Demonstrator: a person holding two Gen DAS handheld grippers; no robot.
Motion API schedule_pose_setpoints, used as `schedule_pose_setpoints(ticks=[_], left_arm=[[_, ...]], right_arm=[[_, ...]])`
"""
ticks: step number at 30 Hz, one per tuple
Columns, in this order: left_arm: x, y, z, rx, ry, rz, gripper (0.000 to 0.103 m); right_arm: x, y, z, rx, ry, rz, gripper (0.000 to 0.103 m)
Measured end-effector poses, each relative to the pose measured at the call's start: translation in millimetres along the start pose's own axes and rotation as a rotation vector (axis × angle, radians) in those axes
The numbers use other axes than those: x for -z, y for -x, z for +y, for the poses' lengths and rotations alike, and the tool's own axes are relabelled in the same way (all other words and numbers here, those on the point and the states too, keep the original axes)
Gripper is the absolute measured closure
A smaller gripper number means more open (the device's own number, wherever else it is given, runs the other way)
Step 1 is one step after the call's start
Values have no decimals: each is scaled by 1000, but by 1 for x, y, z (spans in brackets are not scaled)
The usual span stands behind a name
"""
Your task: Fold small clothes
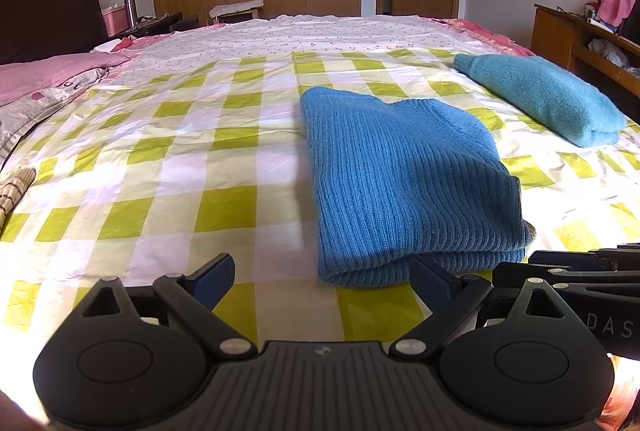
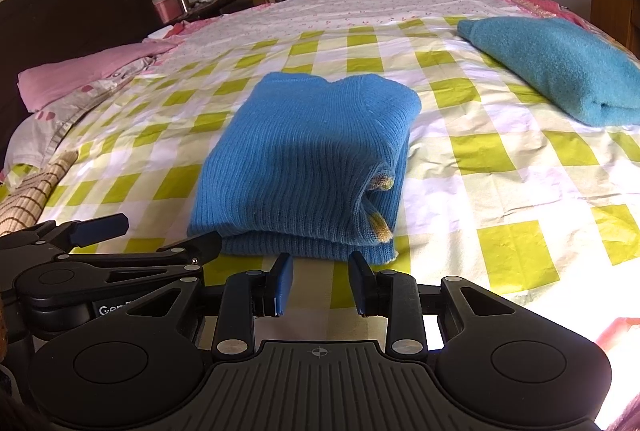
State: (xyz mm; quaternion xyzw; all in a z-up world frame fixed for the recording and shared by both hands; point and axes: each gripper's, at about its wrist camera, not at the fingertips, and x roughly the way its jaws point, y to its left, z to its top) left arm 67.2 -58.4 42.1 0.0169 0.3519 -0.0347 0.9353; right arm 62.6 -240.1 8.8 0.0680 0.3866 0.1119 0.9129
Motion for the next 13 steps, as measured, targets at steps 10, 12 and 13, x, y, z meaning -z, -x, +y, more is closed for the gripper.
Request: schedule_pose_setpoints(ticks=[10, 12, 13], left_arm=[[0, 1, 0, -3, 2, -1, 4], [0, 1, 0, -5, 1, -3, 4], [0, 1, 0, -6, 0, -4, 4]], right_arm=[[0, 0, 0, 0, 0, 0, 72], [0, 0, 0, 0, 0, 0, 72], [0, 0, 0, 0, 0, 0, 72]])
